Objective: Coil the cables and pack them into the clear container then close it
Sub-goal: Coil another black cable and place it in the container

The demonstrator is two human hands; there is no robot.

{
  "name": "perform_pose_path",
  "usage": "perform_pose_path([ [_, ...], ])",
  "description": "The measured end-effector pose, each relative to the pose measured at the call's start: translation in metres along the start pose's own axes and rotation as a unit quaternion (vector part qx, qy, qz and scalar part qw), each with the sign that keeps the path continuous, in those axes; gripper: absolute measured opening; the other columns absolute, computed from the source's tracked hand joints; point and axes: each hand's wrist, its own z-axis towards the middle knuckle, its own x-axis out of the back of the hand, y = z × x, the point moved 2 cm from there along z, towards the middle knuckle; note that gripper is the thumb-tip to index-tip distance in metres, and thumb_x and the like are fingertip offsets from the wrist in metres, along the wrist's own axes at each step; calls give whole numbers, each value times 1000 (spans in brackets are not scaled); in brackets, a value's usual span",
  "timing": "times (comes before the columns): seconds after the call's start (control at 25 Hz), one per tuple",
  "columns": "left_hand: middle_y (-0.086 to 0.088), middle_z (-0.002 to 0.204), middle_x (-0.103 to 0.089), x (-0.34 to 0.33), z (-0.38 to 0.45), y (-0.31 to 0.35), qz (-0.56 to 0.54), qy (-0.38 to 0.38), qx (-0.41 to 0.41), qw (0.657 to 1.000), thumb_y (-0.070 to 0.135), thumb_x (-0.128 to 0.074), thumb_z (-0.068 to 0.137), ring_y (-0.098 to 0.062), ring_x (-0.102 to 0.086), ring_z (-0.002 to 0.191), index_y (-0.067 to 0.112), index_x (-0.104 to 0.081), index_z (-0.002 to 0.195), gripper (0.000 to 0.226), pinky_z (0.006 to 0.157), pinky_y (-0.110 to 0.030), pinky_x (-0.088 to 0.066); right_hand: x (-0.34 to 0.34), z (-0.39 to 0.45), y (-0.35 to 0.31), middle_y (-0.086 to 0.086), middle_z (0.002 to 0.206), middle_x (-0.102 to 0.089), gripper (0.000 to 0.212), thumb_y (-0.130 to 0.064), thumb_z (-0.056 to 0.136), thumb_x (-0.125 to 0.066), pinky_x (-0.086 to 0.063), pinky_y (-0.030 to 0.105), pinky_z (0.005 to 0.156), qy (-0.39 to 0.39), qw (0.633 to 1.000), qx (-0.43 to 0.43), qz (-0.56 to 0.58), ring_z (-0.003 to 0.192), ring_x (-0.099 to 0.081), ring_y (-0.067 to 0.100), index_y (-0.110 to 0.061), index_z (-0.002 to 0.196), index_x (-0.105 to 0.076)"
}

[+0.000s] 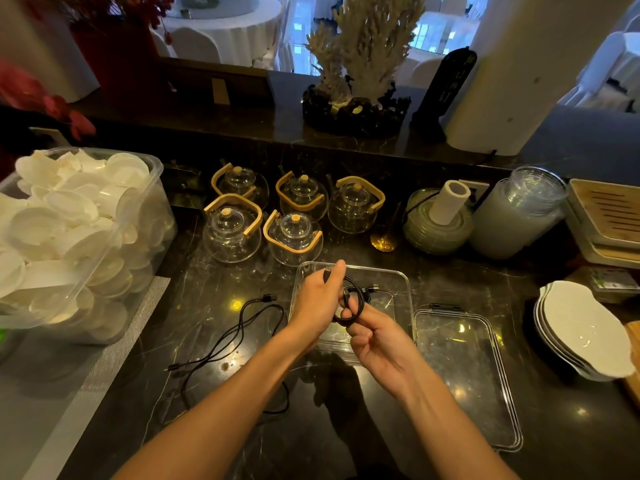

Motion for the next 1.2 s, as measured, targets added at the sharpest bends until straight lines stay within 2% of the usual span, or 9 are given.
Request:
perform_pose_path([
  [0.08,10,53,-60,0,0,-2,16,-4,18,1000,47,-44,104,-5,-55,54,19,-58,67,48,62,-29,-43,0,-2,-1,6,78,-63,19,-9,96,-60,-44,15,41,-14,999,14,-38,45,-43,4,-1,111,-68],
  [0.28,3,63,-58,2,4,-6,21,9,34,999,47,-44,104,-14,-56,64,18,-57,70,46,67,-33,-45,-5,-3,1,3,74,-60,21,-5,99,-51,-50,25,50,-13,986,108,-123,54,-45,8,4,111,-65],
  [0.48,4,60,-51,1,3,-12,86,17,-4,996,44,-40,106,-8,-47,55,16,-53,71,46,58,-28,-37,-4,5,3,7,79,-69,21,-8,100,-62,-60,34,52,132,924,236,-269,54,-59,13,-12,120,-62],
  [0.64,8,57,-50,0,-1,-15,127,16,-13,992,44,-39,106,0,-45,48,20,-53,69,46,52,-20,-33,2,4,2,2,92,-75,13,-22,98,-67,-59,39,52,173,833,325,-413,59,-65,18,-29,108,-73],
  [0.76,7,57,-46,4,0,-17,103,14,-18,994,43,-38,107,0,-41,45,17,-50,69,48,51,-21,-32,1,2,0,11,105,-69,11,-16,98,-67,-57,31,52,162,865,332,-341,65,-64,15,-20,105,-74],
  [0.88,11,52,-49,4,1,-14,76,13,-19,997,45,-38,106,0,-42,44,19,-51,68,49,50,-18,-33,-1,-4,-5,12,96,-68,13,-7,101,-60,-54,27,51,147,911,326,-204,63,-60,11,-2,109,-69],
  [1.0,16,47,-49,-5,-4,-8,24,13,-25,999,47,-38,105,1,-43,46,22,-49,68,46,51,-19,-35,7,2,-9,9,95,-66,14,-10,104,-54,-56,26,52,177,940,273,-106,64,-57,10,-2,108,-65],
  [1.12,19,51,-51,-13,-7,-1,47,-49,-68,995,43,-40,106,6,-50,51,19,-50,73,42,53,-13,-36,14,10,-7,13,94,-65,19,-20,109,-45,-44,26,43,216,935,193,-203,53,-52,11,-6,115,-56],
  [1.2,16,50,-48,-13,-5,0,39,-87,-56,994,43,-41,106,3,-48,49,21,-48,69,43,53,-16,-35,15,10,-7,11,84,-63,23,-23,110,-40,-40,25,39,203,926,197,-252,46,-49,11,-6,118,-54],
])
